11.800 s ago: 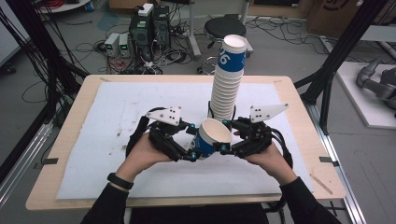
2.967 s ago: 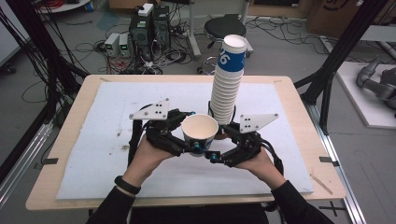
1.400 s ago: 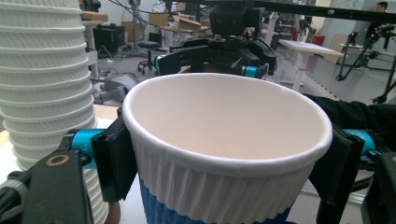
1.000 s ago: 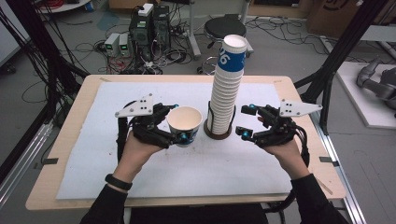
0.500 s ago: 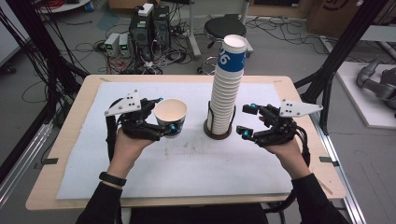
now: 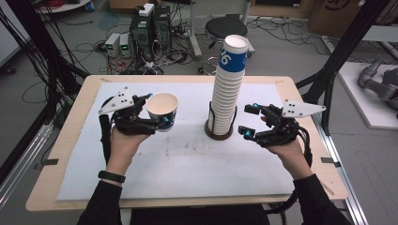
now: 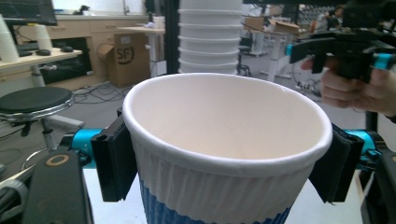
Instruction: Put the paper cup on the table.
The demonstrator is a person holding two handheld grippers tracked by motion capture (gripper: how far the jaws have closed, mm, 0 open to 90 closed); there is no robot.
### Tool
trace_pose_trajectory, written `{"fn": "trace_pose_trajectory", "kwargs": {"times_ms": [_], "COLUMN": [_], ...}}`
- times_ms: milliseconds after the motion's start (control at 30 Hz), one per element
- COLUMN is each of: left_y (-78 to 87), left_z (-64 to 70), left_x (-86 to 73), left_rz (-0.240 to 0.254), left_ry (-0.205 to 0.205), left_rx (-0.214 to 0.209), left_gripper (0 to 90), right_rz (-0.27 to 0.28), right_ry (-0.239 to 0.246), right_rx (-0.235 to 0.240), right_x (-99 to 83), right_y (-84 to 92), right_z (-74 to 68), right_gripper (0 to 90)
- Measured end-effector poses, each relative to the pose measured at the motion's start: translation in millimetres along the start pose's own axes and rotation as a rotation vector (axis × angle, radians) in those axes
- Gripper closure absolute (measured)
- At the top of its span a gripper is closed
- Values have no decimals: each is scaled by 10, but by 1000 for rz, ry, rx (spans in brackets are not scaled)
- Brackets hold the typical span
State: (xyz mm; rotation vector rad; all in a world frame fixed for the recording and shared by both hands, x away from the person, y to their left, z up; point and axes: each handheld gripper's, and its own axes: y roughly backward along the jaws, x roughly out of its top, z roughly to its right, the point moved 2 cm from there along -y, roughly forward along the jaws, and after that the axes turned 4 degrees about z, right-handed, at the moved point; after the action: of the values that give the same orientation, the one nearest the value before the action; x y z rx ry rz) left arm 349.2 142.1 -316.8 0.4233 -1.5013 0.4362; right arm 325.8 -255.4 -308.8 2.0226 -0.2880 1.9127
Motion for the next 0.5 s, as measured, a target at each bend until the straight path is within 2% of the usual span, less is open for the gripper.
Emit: {"fn": "trace_pose_trajectory", "kwargs": {"times_ms": [167, 400, 500], "left_y": [15, -17, -26], "left_z": [-94, -200, -249], "left_x": [-43, -107, -156], "left_rz": [6, -7, 0], "left_ry": [14, 3, 14], "left_rx": [43, 97, 117], "left_gripper": [226, 226, 226], "right_rz": [4, 1, -2], "right_ry": [1, -3, -6], "right_rx": [-2, -4, -3], "right_x": [2, -1, -3], "right_y": [6, 1, -1], "right_z": [4, 4, 5], "right_gripper": [211, 211, 211]}}
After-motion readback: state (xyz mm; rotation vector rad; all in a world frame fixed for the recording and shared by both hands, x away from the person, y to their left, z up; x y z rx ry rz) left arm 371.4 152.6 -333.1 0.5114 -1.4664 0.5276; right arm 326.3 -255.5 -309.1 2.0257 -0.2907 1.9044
